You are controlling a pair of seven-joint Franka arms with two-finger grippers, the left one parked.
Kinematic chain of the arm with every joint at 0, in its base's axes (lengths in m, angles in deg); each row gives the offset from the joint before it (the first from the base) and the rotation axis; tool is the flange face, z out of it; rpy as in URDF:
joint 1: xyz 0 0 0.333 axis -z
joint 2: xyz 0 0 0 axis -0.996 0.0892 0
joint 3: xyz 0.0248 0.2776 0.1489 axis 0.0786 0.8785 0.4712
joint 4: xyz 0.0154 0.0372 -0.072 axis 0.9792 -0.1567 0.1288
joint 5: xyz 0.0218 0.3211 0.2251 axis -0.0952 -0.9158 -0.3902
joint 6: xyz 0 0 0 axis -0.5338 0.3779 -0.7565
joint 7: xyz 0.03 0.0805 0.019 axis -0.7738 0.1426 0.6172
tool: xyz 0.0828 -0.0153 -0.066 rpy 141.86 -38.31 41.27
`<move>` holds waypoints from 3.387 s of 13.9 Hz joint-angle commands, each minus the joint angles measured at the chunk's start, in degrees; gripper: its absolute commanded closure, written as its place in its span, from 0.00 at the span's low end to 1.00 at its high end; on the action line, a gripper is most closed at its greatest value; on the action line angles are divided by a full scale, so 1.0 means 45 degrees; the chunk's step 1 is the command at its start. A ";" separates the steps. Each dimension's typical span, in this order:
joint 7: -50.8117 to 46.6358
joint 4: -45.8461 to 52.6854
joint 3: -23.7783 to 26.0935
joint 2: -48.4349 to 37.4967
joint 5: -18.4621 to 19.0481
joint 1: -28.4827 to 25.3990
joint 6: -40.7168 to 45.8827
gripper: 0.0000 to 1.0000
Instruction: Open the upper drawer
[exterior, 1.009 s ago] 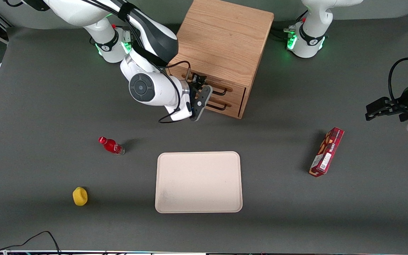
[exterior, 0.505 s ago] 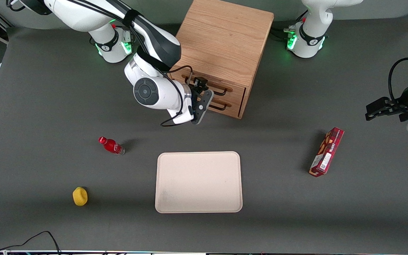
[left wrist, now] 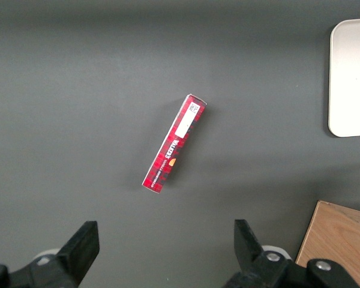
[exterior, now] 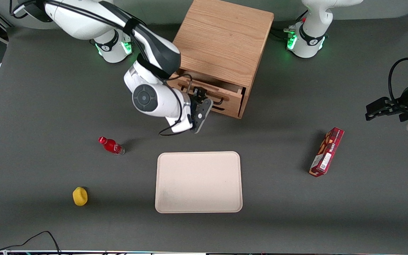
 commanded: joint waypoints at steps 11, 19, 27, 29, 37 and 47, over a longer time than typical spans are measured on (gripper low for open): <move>-0.0154 0.3607 -0.1112 0.1982 0.0806 0.0057 0.1556 0.00; -0.0076 0.5325 -0.1601 0.2744 0.0748 0.0155 0.2063 0.00; 0.0449 0.6868 -0.2069 0.3350 0.0748 0.0174 0.2569 0.00; 0.1190 0.7317 -0.2420 0.3350 0.0728 0.0272 0.2941 0.00; -0.0088 0.7224 -0.3515 0.0954 0.2206 0.0018 0.3581 0.00; -0.3531 0.4050 -0.6852 -0.6564 0.1646 0.0350 1.0461 0.00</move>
